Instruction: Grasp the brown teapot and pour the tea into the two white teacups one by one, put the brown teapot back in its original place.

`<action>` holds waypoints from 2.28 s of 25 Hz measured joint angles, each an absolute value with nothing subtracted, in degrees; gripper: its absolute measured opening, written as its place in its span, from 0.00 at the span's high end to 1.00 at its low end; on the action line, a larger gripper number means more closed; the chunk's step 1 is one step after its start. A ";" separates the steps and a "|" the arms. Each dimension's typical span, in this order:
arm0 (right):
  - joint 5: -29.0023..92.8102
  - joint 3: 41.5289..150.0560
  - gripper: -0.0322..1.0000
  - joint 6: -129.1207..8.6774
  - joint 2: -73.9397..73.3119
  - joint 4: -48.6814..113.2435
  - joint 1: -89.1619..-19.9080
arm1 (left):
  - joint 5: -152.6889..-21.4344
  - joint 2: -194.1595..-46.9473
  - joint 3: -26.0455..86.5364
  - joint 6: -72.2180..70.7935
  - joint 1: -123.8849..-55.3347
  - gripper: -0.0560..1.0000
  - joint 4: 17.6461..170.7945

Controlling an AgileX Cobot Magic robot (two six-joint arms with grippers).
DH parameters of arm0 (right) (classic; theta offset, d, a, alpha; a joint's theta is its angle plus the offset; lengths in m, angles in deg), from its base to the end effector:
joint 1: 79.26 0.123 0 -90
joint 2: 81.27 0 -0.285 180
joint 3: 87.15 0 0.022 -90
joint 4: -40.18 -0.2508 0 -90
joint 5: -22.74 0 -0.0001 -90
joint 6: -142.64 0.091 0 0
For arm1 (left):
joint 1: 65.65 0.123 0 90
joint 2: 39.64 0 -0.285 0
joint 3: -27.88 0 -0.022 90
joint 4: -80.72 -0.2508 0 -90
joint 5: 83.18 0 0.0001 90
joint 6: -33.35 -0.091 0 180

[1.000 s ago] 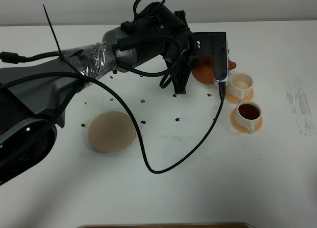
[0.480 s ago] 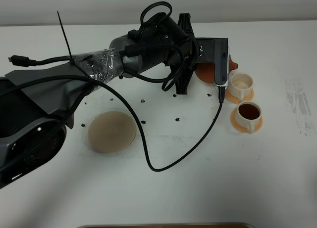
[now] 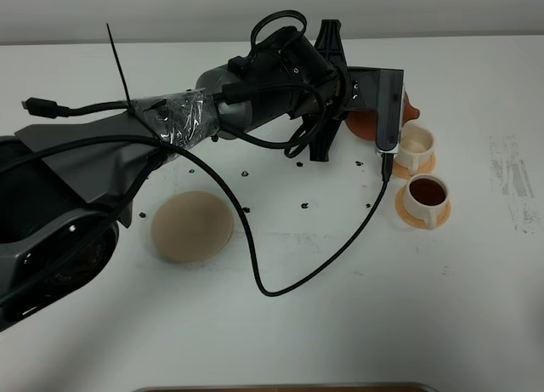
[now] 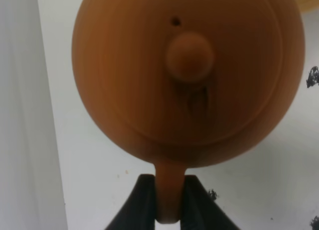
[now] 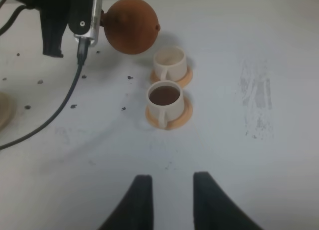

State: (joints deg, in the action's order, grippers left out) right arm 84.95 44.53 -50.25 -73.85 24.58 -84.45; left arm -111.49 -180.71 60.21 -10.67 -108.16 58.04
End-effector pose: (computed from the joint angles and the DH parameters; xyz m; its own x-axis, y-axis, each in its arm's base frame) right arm -0.0070 0.0224 0.2789 -0.4391 -0.0531 -0.8968 -0.1658 0.9859 0.0228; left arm 0.4014 -0.3454 0.1788 0.2853 0.9395 -0.1899 0.7183 -0.0784 0.6913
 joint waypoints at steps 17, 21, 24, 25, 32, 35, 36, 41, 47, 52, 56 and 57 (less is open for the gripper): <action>84.95 44.53 0.75 -50.25 -73.85 24.58 -84.45 | -115.56 -182.35 62.36 -8.40 -108.37 0.83 55.71; 84.95 44.53 0.75 -50.25 -73.85 24.58 -84.45 | -115.76 -182.61 62.36 -7.24 -108.84 0.83 53.23; 84.95 44.53 0.75 -50.25 -73.85 24.58 -84.45 | -115.59 -182.61 62.36 -5.94 -109.04 0.83 50.83; 84.95 44.53 0.75 -50.25 -73.85 24.58 -84.45 | -115.59 -182.61 62.36 -5.56 -109.20 0.83 49.93; 84.95 44.53 0.75 -50.25 -73.85 24.58 -84.45 | -115.54 -182.61 62.36 -5.19 -110.16 0.83 46.17; 84.95 44.53 0.75 -50.25 -73.85 24.58 -84.45 | -115.47 -182.61 62.36 -5.19 -110.55 0.83 44.47; 84.95 44.53 0.75 -50.25 -73.85 24.58 -84.45 | -115.47 -182.61 62.36 -5.19 -110.64 0.83 43.94; 84.95 44.53 0.75 -50.25 -73.85 24.58 -84.45 | -115.45 -182.61 62.36 -5.19 -111.06 0.83 41.20; 84.95 44.53 0.75 -50.25 -73.85 24.58 -84.45 | -115.34 -182.61 62.36 -5.19 -111.73 0.83 38.60; 84.95 44.53 0.75 -50.25 -73.85 24.58 -84.45 | -115.22 -182.90 62.36 -5.19 -112.47 0.83 36.57; 84.95 44.53 0.75 -50.25 -73.85 24.58 -84.45 | -115.25 -183.67 62.36 -5.19 -112.64 0.83 35.75; 84.95 44.53 0.75 -50.25 -73.85 24.58 -84.45 | -115.25 -183.75 62.36 -5.19 -112.78 0.83 35.53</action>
